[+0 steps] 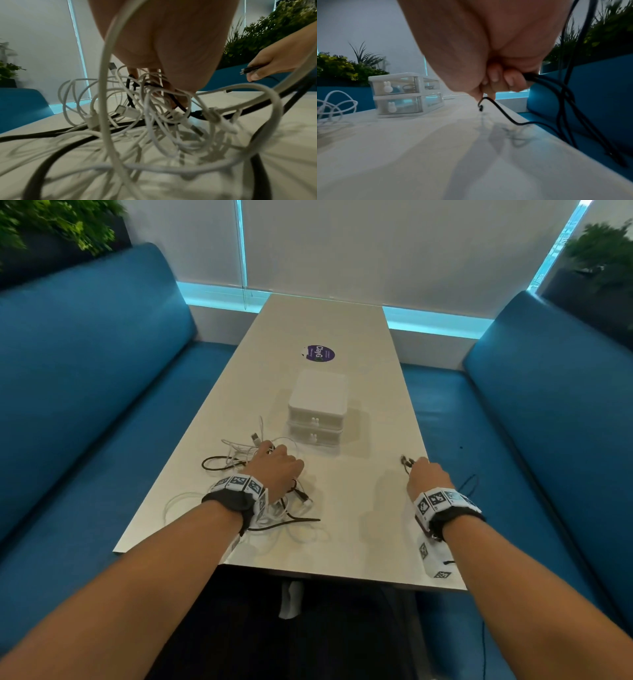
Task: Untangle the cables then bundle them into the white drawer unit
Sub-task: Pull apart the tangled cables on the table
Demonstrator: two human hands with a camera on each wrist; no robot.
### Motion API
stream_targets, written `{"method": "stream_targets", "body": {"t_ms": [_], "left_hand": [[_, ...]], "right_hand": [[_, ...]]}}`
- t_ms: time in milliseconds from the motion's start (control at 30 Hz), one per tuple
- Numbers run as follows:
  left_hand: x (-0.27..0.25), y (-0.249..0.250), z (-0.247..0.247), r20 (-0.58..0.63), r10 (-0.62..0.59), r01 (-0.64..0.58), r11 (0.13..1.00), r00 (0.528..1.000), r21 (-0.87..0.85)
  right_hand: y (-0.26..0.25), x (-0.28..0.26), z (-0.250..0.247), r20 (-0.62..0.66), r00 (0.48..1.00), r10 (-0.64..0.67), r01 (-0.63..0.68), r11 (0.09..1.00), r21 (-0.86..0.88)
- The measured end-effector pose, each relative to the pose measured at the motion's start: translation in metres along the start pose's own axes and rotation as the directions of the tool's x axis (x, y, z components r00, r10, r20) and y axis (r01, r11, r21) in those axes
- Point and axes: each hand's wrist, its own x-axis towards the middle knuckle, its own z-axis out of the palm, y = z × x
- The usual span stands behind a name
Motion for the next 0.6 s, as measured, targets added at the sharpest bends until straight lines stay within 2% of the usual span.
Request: {"method": "stream_targets", "body": {"t_ms": [67, 133, 267, 367, 467, 600], "left_hand": [[0.003, 0.003, -0.003, 0.007, -0.023, 0.023, 0.999, 1.0, -0.048], [0.006, 0.005, -0.006, 0.025, -0.053, 0.056, 0.993, 0.998, -0.105], [0.006, 0.005, -0.013, 0.054, -0.026, 0.031, 0.995, 0.998, -0.09], [0.003, 0.008, -0.012, 0.015, 0.011, -0.01, 0.999, 1.0, -0.049], [0.0, 0.012, -0.009, 0.046, 0.053, -0.052, 0.998, 0.998, -0.021], [0.001, 0.018, -0.005, 0.078, 0.058, -0.061, 0.998, 0.995, 0.036]], "right_hand": [[-0.009, -0.002, 0.004, -0.053, 0.998, -0.022, 0.026, 0.997, 0.075], [-0.02, -0.003, 0.008, -0.054, 0.994, -0.095, 0.1, 0.99, 0.104], [-0.035, -0.007, 0.017, 0.066, 0.967, -0.245, 0.242, 0.969, 0.043], [-0.036, -0.01, 0.022, 0.113, 0.942, -0.317, 0.316, 0.948, 0.024], [-0.034, -0.014, 0.023, 0.069, 0.939, -0.337, 0.335, 0.941, 0.033], [-0.04, -0.017, 0.023, 0.089, 0.951, -0.295, 0.289, 0.954, 0.079]]}}
